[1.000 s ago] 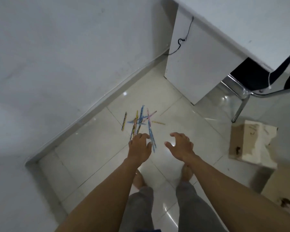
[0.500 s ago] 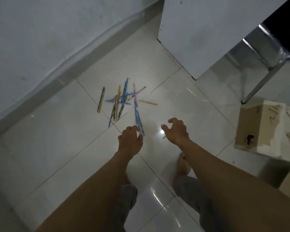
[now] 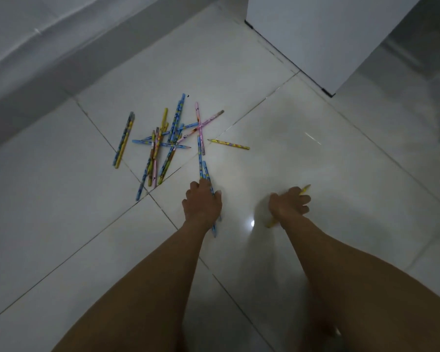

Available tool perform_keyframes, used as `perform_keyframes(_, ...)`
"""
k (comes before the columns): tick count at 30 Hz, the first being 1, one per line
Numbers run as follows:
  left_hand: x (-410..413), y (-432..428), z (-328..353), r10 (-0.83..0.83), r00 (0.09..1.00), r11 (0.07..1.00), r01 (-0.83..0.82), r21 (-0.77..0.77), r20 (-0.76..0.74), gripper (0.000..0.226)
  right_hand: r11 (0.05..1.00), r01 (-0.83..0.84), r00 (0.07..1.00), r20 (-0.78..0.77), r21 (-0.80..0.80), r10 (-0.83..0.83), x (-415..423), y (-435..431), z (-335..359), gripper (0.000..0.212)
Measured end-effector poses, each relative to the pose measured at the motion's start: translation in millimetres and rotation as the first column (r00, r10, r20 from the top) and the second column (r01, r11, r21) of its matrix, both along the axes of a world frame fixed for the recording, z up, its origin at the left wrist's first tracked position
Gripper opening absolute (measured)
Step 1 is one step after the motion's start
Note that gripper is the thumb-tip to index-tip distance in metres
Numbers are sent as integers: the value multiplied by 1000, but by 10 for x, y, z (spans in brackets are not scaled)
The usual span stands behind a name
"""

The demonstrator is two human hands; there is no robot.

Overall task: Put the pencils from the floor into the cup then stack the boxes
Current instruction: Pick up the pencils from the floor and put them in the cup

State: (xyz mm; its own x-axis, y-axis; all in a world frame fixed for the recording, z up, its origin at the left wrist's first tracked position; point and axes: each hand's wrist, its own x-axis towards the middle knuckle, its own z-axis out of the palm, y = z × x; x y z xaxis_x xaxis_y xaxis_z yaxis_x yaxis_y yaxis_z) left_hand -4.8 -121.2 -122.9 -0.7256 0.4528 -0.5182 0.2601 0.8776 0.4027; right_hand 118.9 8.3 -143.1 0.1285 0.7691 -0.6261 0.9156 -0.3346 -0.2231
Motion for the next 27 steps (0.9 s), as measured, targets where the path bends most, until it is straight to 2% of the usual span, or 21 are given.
perform_keyframes(2,-29,0,-307,-20,999,1000,20,5,-42,48,991,30,999,-24,128,-27,-61,30,-265,40)
perform_keyframes(4,-14,-6,-506,-52,993,997,57,44,-109,49,960,-47,996,-60,277,66,-120,44,-466,29)
perform_keyframes(7,-7,24,-602,-112,978,988,128,84,-176,47,889,-190,953,-140,417,269,-255,72,-581,35)
perform_keyframes(9,12,37,-582,-138,973,984,156,89,-184,40,873,-204,932,-184,444,312,-328,60,-564,40)
perform_keyframes(12,73,43,-476,-10,992,993,24,116,-123,37,905,-142,911,-305,401,278,-421,68,-459,41)
perform_keyframes(14,118,35,-452,48,996,993,-39,111,-81,37,891,-177,884,-330,419,331,-505,74,-431,41)
perform_keyframes(17,91,-70,-513,16,998,993,-8,117,-67,42,791,-338,785,-310,510,536,-709,57,-425,43)
perform_keyframes(20,-6,-186,-562,-17,997,992,27,124,-82,34,668,-470,696,-223,577,683,-929,98,-423,45)
perform_keyframes(24,-151,-290,-533,2,997,987,11,159,-77,20,601,-543,663,-140,586,736,-1236,172,-415,45)
perform_keyframes(27,-246,-345,-491,52,996,968,-33,247,-71,22,579,-577,654,-99,576,750,-1433,215,-431,47)
